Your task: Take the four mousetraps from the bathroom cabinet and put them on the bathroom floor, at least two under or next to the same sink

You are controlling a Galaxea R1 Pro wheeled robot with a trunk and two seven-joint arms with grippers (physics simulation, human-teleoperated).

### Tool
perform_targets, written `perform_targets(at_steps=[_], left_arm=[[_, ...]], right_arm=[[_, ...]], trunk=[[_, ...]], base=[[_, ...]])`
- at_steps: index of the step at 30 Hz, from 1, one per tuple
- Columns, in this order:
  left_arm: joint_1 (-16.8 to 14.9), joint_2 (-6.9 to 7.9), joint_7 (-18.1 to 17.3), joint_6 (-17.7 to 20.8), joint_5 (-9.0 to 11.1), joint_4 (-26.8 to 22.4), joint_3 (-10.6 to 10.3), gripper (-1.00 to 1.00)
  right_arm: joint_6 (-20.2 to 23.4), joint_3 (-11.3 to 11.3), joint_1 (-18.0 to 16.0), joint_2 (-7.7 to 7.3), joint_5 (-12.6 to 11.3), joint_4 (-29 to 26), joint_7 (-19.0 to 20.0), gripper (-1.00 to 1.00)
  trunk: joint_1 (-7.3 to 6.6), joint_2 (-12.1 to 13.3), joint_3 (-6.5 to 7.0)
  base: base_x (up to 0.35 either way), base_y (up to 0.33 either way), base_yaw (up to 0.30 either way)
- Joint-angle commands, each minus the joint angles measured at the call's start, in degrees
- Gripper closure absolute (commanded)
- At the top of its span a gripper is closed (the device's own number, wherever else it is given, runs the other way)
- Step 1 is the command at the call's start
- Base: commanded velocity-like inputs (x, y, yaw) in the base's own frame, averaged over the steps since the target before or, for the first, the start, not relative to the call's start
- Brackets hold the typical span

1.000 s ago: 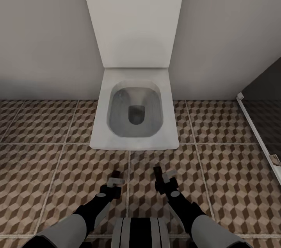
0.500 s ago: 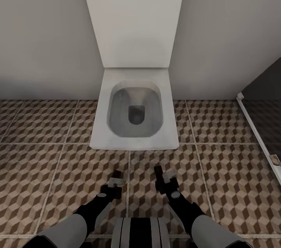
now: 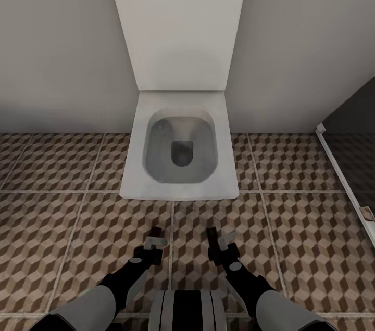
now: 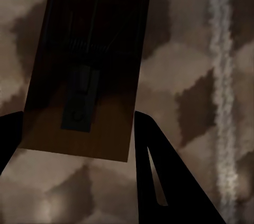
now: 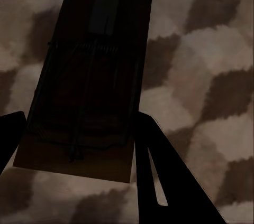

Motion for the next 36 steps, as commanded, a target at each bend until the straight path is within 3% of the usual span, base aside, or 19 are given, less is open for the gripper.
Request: perform_targets(at_steps=[1,36], left_arm=[[-0.03,0.04,0.54,0.10,0.33,-0.11,-0.52,1.00],[0.01,-0.03,0.55,-0.06,0.33,-0.62,-0.61,1.00]], right_arm=[[-0.13,0.12,-0.03,0.02,0.29,0.21,-0.18,1.00],[-0.39,1.54,-0.02,0.03,0.29,0.52,-0.09,1.00]], trunk=[[-0.01,-0.01,-0.03],[-0.01,-0.01,-0.03]], base=[[0.000,0.000,0.000],[0.000,0.000,0.000]])
